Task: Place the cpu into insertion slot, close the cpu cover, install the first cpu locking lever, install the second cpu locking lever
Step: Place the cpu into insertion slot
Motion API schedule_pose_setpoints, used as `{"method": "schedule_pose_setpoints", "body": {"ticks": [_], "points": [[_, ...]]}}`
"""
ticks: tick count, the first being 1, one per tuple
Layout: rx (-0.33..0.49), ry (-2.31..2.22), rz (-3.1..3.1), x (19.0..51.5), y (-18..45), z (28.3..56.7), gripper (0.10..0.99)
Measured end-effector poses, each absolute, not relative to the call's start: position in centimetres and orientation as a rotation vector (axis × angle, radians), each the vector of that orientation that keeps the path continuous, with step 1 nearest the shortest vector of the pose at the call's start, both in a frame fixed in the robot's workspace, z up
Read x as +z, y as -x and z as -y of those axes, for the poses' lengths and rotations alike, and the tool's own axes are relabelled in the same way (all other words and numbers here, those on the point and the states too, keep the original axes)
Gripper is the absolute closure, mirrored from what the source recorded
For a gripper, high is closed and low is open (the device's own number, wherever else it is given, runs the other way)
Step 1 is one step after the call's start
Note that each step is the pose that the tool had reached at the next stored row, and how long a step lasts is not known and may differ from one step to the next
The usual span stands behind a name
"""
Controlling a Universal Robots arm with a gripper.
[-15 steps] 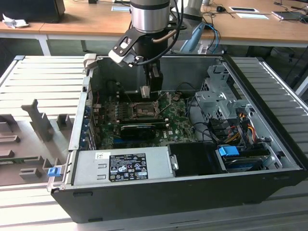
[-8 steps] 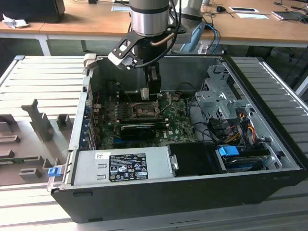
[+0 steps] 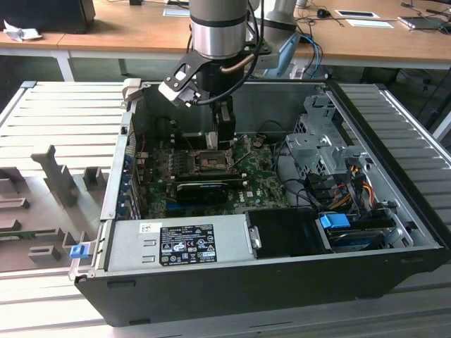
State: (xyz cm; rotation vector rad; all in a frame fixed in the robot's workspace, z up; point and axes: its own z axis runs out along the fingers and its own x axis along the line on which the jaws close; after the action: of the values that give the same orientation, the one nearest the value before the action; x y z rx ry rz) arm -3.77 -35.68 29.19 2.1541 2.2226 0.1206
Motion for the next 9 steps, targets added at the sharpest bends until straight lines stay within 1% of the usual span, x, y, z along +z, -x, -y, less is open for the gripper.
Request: {"method": "schedule_pose_setpoints", "body": {"ticks": [9], "points": [[0.121, -2.154, -2.222, 28.0, 4.3, 35.7, 0.557]]}}
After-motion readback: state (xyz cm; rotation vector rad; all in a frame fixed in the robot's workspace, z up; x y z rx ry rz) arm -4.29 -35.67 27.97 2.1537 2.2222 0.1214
